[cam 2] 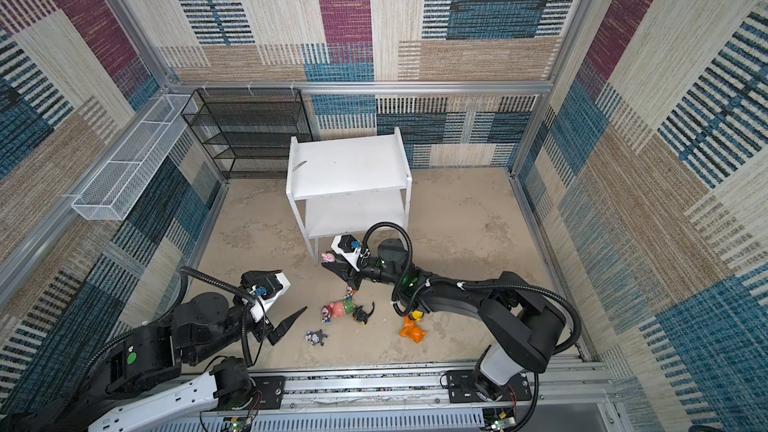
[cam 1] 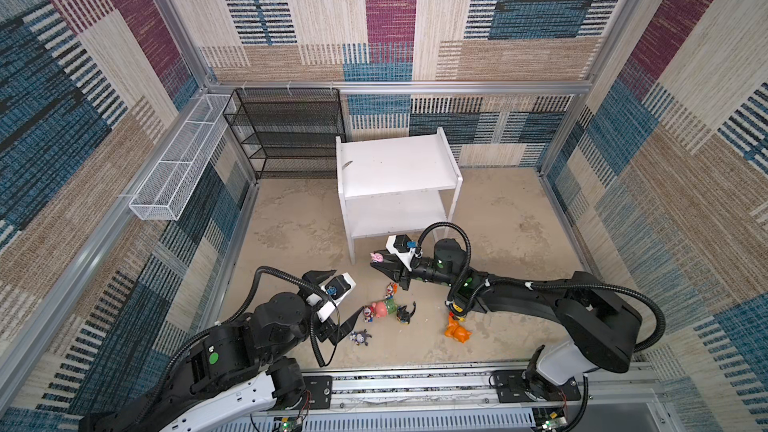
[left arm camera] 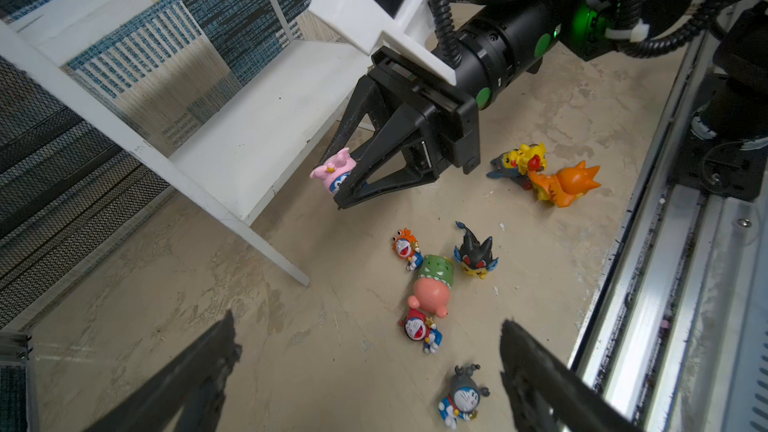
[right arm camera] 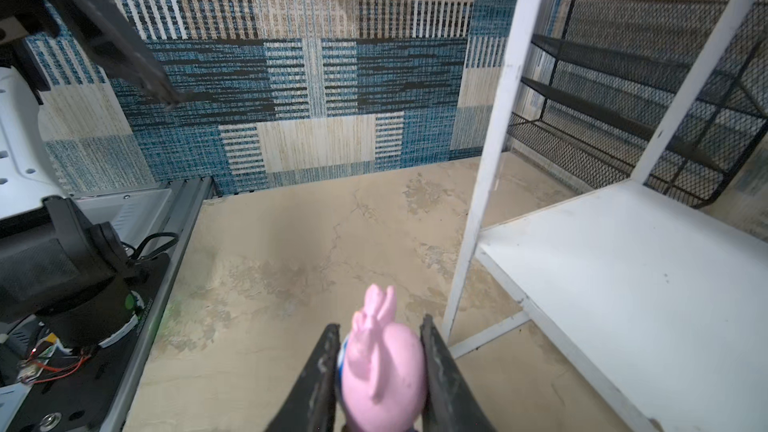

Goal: Place and organize the plastic toys onto the shelf
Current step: 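Carry the pink figurine with the right gripper to the white shelf's lower tier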

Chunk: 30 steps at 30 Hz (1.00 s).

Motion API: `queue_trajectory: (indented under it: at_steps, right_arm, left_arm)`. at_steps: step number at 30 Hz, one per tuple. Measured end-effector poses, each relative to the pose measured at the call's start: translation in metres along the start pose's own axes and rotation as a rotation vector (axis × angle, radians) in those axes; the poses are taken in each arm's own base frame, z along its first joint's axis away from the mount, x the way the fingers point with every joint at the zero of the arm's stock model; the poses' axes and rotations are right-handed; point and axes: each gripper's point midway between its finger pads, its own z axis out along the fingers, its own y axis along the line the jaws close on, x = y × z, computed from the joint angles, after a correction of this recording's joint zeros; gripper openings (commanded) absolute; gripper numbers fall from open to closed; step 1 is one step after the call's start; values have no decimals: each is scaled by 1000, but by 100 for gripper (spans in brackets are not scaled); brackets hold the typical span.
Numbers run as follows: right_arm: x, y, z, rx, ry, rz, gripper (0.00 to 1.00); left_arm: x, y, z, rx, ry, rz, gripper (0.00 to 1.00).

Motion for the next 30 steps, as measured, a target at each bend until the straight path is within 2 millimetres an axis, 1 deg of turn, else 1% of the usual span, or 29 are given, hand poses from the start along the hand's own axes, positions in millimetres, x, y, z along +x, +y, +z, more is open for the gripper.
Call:
queue_trajectory:
  at_steps: [3, 5, 9, 16, 20, 24, 30]
  right_arm:
    - [0, -13, 4, 26, -28, -12, 23]
    - [-1, -16, 7, 30, -41, -18, 23]
    - [-11, -27, 19, 36, -79, -33, 23]
    - [-13, -60, 33, 100, -97, 29, 25]
    - [-11, -74, 41, 123, -100, 63, 25]
    - [-14, -83, 48, 131, -113, 74, 26]
    - [-9, -90, 58, 144, -104, 88, 26]
  left_arm:
    - [-1, 2, -1, -7, -12, -7, 99]
    - [-2, 2, 0, -6, -15, -9, 99]
    - [-5, 0, 0, 7, -29, -15, 99]
    - [-5, 1, -4, 4, -43, -20, 99]
    - [-5, 2, -5, 4, -47, -23, 99]
    - [-6, 0, -5, 17, -50, -23, 99]
    - [-6, -1, -6, 20, -58, -25, 99]
